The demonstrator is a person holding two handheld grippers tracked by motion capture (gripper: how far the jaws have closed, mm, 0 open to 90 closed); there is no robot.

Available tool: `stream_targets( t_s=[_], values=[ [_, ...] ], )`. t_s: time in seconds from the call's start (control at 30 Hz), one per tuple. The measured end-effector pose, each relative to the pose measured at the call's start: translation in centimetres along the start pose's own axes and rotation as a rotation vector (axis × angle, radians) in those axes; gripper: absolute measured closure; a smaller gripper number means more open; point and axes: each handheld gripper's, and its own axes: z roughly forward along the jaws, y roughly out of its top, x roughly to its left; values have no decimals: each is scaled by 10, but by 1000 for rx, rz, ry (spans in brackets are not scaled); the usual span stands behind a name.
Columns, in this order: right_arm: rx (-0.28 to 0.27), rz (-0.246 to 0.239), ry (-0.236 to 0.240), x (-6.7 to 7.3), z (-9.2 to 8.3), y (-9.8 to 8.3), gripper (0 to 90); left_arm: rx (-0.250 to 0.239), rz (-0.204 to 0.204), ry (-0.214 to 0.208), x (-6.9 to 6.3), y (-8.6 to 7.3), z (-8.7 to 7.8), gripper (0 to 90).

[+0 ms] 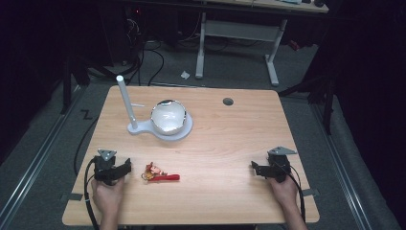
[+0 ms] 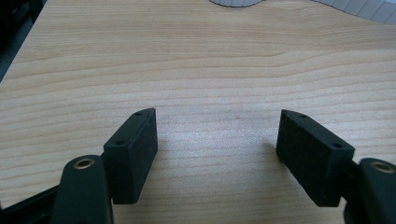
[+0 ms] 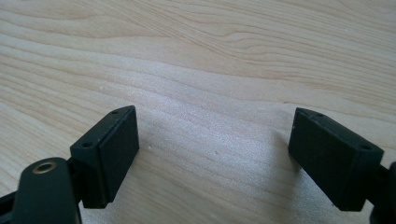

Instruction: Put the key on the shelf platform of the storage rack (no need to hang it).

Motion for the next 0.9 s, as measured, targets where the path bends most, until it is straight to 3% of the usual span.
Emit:
stream_targets(
  t_s=[0.43, 0.57, 0.63, 0.73, 0.77, 0.8, 0.87, 0.9],
  values=[
    [1, -1, 0, 0, 0, 0, 160, 10, 4, -6, 0, 0, -1, 281],
    [0, 1, 0, 0, 0, 0, 160, 14, -25, 11, -2, -1, -1, 261],
    [0, 1, 0, 0, 0, 0, 160, 22, 9, -5, 0, -1, -1, 243],
    [0, 1, 0, 0, 0, 0, 160, 26, -7, -2, -1, -1, -2, 245],
    [0, 1, 0, 0, 0, 0, 160, 29, -34, 12, -2, -2, -3, 247],
    [0, 3, 0, 0, 0, 0, 160, 39, -7, 8, -1, -1, -3, 245],
    [0, 2, 0, 0, 0, 0, 160, 49, -11, 7, -2, -2, -4, 227],
    [1, 4, 0, 0, 0, 0, 160, 53, 10, -6, 0, -2, -5, 227]
  ],
)
